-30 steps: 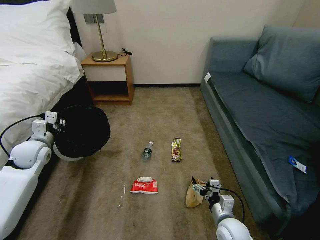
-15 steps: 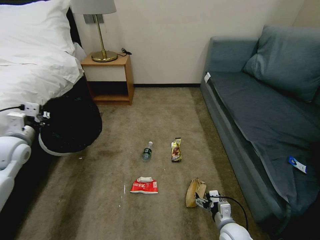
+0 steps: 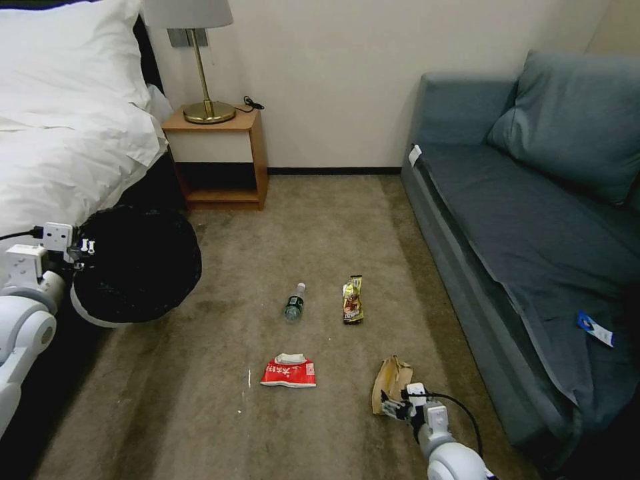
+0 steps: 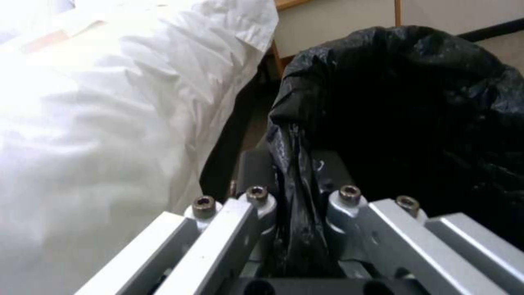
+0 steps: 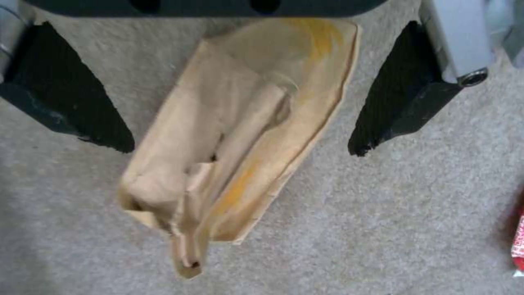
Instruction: Pick up the trash bin, then pick up the garbage on the floor and place it into the trash bin.
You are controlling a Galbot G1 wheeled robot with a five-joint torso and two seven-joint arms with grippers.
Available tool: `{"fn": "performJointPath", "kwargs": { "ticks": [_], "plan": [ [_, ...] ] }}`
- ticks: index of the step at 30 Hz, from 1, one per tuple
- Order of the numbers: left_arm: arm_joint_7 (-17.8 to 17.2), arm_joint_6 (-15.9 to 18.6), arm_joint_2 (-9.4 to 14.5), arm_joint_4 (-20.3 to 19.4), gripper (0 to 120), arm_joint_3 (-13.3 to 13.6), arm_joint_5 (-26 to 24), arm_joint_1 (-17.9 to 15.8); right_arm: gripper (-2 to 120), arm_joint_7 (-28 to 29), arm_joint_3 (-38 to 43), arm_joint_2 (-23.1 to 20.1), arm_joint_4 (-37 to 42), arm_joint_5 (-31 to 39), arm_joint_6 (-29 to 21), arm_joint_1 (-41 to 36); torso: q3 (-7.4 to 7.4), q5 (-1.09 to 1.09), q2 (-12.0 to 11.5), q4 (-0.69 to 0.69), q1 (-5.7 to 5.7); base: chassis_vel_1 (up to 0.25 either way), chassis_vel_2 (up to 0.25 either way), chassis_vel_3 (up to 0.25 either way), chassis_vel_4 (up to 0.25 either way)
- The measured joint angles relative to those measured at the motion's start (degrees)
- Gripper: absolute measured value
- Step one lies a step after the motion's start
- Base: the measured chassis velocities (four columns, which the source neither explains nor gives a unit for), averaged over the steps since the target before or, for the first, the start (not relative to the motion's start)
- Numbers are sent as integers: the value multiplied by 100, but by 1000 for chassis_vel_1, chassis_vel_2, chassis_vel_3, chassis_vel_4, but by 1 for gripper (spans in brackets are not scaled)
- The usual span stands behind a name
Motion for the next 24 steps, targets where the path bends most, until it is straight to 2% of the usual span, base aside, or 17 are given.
{"fn": "performJointPath", "kwargs": {
  "ticks": [19,24],
  "plan": [
    [32,-118,-162,122,6,6,47,43,100,-389,-154,678,-1213,-155,412,642,0,1,0,0,0,0,0,0,0],
    [65,-173,-247,199,6,224,-45,-116,100,-490,-106,695,-1506,-233,522,636,0,0,0,-1,0,0,0,0,0]
  ]
}}
